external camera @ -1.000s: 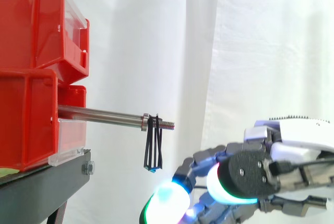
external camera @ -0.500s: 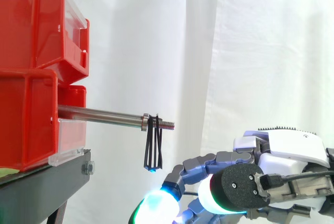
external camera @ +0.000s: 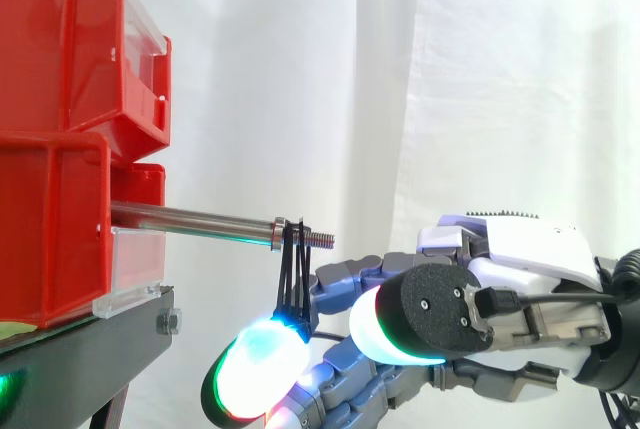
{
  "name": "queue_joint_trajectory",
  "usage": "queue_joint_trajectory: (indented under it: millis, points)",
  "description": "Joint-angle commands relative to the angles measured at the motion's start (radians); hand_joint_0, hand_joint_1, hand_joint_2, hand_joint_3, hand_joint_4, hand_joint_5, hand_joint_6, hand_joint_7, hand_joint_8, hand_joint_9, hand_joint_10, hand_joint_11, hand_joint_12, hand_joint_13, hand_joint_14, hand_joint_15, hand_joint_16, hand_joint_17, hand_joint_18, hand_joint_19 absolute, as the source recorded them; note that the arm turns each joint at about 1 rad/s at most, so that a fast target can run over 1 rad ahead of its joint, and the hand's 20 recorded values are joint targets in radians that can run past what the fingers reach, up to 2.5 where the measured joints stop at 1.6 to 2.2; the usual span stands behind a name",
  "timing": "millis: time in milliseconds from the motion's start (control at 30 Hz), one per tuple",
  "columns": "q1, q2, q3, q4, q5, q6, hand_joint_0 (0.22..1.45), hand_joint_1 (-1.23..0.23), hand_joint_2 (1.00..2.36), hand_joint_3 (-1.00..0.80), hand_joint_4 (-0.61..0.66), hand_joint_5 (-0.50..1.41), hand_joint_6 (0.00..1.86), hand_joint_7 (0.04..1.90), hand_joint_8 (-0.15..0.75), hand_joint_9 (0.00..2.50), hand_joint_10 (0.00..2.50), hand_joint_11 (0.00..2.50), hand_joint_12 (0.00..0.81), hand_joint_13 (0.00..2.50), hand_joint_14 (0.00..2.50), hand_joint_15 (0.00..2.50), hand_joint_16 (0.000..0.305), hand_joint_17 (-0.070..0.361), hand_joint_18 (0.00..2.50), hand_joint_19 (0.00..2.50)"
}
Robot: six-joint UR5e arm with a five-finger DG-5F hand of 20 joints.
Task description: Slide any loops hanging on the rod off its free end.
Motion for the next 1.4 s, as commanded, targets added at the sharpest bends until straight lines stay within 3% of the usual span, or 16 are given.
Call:
queue_joint_trajectory:
  millis: [0,867,1067,1367]
  points:
    - [-0.001,0.000,0.013,-0.012,-0.006,0.000,0.56,-0.56,1.00,-0.47,0.35,-0.15,0.50,1.00,0.321,0.82,0.01,0.15,0.300,0.95,0.00,0.14,0.039,0.088,0.85,0.24]
    - [-0.004,0.000,0.030,-0.010,-0.009,0.000,0.60,-0.63,1.01,-0.39,0.30,-0.12,0.50,1.20,0.320,0.83,0.01,0.17,0.297,0.96,0.01,0.15,0.039,0.087,0.87,0.26]
    - [-0.004,0.001,0.030,-0.010,-0.009,0.000,0.61,-0.66,1.01,-0.36,0.25,-0.11,0.51,1.31,0.322,0.83,0.01,0.16,0.295,0.96,0.01,0.15,0.039,0.088,0.88,0.26]
    - [-0.004,0.000,0.030,-0.009,-0.009,0.000,0.61,-0.68,1.01,-0.33,0.23,-0.16,0.68,1.10,0.322,0.82,0.01,0.20,0.299,0.97,0.01,0.16,0.040,0.091,0.89,0.27]
